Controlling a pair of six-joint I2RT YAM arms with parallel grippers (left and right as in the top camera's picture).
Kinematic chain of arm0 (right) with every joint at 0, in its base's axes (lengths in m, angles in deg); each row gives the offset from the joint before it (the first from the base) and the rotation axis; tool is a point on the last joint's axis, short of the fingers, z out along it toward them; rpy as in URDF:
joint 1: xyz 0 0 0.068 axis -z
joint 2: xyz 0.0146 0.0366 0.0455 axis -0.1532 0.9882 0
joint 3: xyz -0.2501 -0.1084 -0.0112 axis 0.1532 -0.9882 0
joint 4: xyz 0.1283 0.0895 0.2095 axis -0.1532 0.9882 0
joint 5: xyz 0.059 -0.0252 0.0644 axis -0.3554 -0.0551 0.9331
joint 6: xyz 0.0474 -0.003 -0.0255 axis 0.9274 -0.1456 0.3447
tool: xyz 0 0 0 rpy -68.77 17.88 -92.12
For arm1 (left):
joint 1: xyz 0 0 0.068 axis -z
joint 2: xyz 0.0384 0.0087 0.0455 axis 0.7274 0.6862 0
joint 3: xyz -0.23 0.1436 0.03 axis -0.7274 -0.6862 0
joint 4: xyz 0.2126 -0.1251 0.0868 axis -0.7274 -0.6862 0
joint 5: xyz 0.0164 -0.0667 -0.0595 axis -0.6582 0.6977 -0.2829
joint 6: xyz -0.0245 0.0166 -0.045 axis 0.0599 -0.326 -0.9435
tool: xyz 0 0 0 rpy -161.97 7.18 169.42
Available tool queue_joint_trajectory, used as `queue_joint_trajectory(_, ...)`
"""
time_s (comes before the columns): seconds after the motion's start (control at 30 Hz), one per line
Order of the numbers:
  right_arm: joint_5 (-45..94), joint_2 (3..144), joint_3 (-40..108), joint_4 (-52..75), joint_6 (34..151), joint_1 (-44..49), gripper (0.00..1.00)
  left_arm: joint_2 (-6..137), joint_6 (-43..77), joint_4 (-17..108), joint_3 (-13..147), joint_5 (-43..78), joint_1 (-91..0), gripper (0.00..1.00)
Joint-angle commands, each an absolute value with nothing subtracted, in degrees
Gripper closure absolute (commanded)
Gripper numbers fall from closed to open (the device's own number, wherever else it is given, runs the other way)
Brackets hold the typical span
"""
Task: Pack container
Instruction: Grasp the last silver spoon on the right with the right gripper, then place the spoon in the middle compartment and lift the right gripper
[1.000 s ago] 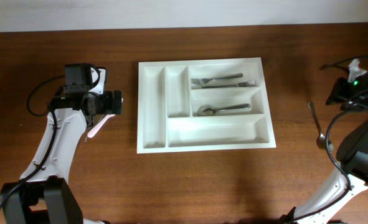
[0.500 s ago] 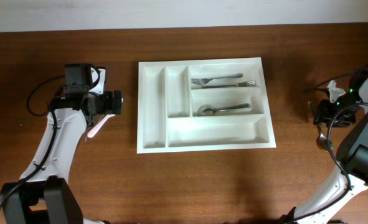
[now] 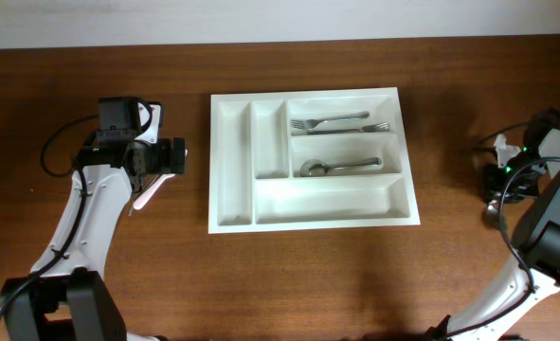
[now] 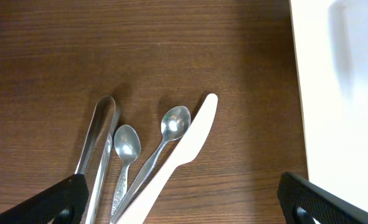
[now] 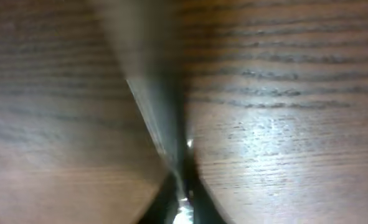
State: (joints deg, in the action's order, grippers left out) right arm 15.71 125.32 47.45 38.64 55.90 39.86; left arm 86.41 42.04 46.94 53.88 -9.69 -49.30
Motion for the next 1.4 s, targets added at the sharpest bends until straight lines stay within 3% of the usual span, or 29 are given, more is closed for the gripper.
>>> queue_joint_trajectory(0.0, 11.7, 126.5, 44.9, 38.4, 59.0, 40.0, 0.96, 87.0, 42.6, 47.1, 55.0, -9.3, -49.1, 0.01)
queue_joint_trajectory(0.2, 11.3, 125.7, 50.2, 42.2, 62.2, 39.9, 0.96, 87.0, 42.6, 47.1, 55.0, -9.2, -49.1, 0.01)
queue_joint_trajectory(0.53, 19.9, 120.4, 79.8, 58.3, 62.8, 30.4, 0.96, 87.0, 42.6, 47.1, 55.0, -9.2, -49.1, 0.01)
queue_joint_trajectory(0.67, 25.0, 120.2, 87.2, 59.3, 50.6, 20.5, 0.96, 87.0, 42.6, 47.1, 55.0, -9.3, -49.1, 0.01)
queue_joint_trajectory(1.0, 29.0, 124.5, 85.4, 66.1, 9.9, -3.2, 0.96, 87.0, 42.6, 47.1, 55.0, -9.2, -49.1, 0.01)
queue_joint_trajectory(1.37, 23.9, 134.3, 79.6, 63.9, 5.7, -7.1, 0.96, 87.0, 42.6, 47.1, 55.0, -9.2, -49.1, 0.01)
